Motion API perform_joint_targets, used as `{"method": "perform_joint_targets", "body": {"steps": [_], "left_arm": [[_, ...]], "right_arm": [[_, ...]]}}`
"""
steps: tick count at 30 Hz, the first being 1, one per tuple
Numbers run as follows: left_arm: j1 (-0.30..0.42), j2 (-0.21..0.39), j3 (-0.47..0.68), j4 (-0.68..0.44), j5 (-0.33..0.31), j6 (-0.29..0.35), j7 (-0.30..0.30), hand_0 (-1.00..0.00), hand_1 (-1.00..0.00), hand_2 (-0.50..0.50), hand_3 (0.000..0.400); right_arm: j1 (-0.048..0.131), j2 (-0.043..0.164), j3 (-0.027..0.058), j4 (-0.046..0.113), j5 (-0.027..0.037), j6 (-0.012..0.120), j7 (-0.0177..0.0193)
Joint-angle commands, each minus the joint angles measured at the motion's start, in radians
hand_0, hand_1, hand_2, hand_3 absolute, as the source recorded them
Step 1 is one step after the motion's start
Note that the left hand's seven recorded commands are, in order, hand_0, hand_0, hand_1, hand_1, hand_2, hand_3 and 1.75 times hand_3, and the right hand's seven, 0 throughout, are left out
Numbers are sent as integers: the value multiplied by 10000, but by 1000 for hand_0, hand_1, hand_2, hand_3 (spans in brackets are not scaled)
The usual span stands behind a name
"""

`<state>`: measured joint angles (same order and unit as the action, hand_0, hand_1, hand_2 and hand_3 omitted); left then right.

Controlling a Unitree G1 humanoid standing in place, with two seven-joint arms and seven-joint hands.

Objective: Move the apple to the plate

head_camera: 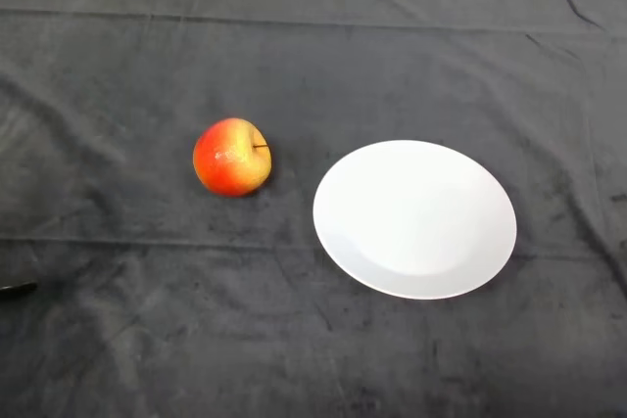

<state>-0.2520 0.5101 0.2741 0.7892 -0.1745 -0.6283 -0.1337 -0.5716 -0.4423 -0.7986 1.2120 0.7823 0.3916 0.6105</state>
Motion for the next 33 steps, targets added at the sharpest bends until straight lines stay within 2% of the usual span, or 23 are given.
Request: {"method": "perform_joint_targets", "body": {"steps": [1,9,17,33], "left_arm": [[283,-112,-228,-460,267,196,154,0,0,0,0],[55,-530,-760,-705,751,364,357,0,0,0,0],[-551,-898,-1230,-311,1125,619,555,0,0,0,0],[-2405,-1698,-2095,1692,1697,790,1073,0,0,0,0]], "right_arm": [[-189,-45,-99,-143,141,-71,-57],[-173,-27,-90,-191,139,-70,-80],[-161,-16,-84,-224,139,-68,-97],[-155,-12,-82,-243,146,-59,-112]]}}
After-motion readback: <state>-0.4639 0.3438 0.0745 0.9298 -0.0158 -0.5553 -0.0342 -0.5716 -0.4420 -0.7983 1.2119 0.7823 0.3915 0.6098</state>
